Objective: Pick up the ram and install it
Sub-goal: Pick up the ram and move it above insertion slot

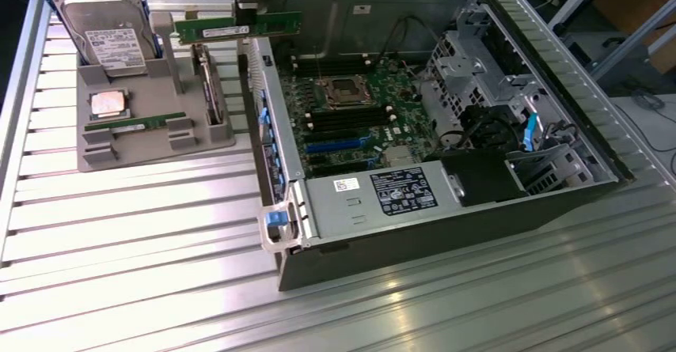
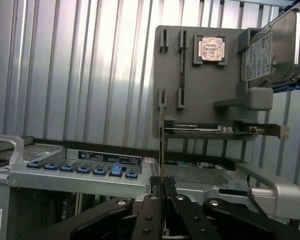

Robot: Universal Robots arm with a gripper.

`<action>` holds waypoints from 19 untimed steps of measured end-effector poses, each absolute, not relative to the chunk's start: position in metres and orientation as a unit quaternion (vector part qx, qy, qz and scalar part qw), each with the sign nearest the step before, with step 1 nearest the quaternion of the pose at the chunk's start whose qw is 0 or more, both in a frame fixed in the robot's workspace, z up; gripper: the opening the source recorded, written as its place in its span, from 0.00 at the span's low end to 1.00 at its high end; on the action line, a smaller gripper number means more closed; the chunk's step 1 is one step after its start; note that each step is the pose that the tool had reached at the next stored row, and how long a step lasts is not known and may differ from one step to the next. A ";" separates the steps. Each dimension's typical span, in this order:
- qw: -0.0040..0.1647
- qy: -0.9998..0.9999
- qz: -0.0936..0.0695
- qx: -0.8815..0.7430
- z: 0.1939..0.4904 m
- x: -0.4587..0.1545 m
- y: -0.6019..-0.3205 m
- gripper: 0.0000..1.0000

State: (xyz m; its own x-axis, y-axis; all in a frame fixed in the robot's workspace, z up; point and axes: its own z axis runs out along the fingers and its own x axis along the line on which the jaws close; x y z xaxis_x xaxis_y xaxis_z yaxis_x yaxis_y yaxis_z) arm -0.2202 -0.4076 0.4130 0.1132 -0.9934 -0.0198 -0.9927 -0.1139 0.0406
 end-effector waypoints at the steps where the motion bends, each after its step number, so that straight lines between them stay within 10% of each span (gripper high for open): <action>1: 0.009 -0.666 -0.021 0.746 0.413 -0.218 -0.408 0.12; 19: 0.009 -0.666 -0.021 0.746 0.413 -0.186 -0.408 0.12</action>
State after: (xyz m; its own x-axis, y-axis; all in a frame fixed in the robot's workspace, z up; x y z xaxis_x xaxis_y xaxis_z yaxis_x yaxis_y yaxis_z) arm -0.1863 -0.4076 0.4130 0.1132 -0.9934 -0.0199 -0.9927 -0.1139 0.0406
